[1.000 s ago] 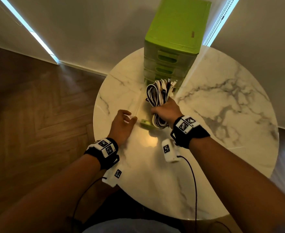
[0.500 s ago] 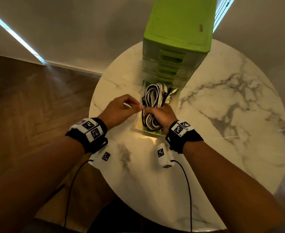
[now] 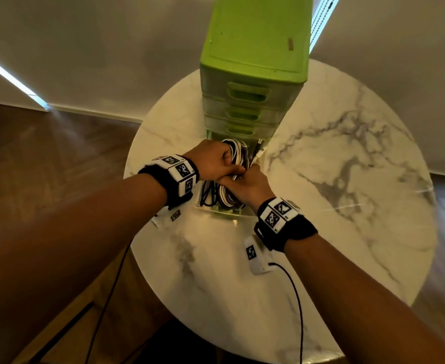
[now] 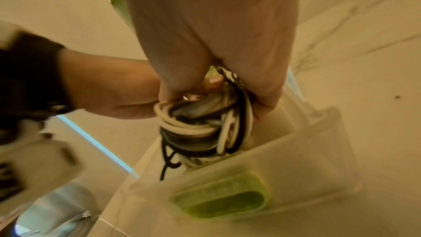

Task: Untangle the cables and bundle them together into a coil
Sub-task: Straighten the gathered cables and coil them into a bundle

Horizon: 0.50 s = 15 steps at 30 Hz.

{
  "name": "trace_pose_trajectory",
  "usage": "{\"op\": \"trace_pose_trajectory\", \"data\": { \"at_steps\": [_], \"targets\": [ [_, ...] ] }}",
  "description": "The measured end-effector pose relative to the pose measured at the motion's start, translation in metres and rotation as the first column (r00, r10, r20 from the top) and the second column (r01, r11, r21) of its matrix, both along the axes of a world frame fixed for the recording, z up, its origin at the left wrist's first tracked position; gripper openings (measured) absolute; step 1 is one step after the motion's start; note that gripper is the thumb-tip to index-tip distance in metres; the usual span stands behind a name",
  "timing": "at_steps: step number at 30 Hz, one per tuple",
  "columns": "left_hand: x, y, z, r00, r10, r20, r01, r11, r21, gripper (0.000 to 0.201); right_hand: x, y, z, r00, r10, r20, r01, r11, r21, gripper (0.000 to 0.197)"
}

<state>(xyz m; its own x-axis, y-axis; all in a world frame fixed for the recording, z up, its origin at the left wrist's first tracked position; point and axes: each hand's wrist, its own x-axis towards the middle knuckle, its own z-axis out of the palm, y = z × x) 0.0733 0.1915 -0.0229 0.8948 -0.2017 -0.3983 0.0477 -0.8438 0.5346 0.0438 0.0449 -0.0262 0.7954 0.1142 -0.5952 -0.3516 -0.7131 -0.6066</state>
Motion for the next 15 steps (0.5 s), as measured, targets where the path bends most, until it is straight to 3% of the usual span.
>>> {"op": "trace_pose_trajectory", "data": {
  "at_steps": [4,7,9,12,15],
  "targets": [
    [0.004,-0.010,0.002,0.999,-0.051,0.006,0.051,0.999,0.015,0.039,-0.024,-0.015,0.006,0.981,-0.019,0.193,-0.006,0.991,0.131,0.079],
    [0.000,-0.010,-0.002,0.997,-0.050,0.066,0.051,0.999,-0.014,0.038,-0.032,-0.018,0.007,0.940,0.050,0.339,-0.090,0.990,0.104,0.075],
    [-0.009,-0.011,-0.007,0.993,-0.027,0.118,0.032,0.999,-0.040,0.031,-0.030,-0.016,0.008,0.929,0.130,0.347,-0.168,0.982,0.081,0.074],
    [-0.022,-0.007,-0.015,0.984,-0.006,0.176,0.024,0.995,-0.102,0.024,-0.014,-0.015,0.008,0.923,0.204,0.327,-0.215,0.977,-0.001,0.038],
    [-0.032,0.007,-0.017,0.986,-0.010,0.167,0.043,0.980,-0.196,0.026,0.007,-0.018,0.007,0.880,0.312,0.359,-0.241,0.943,-0.230,0.026]
  ]
}}
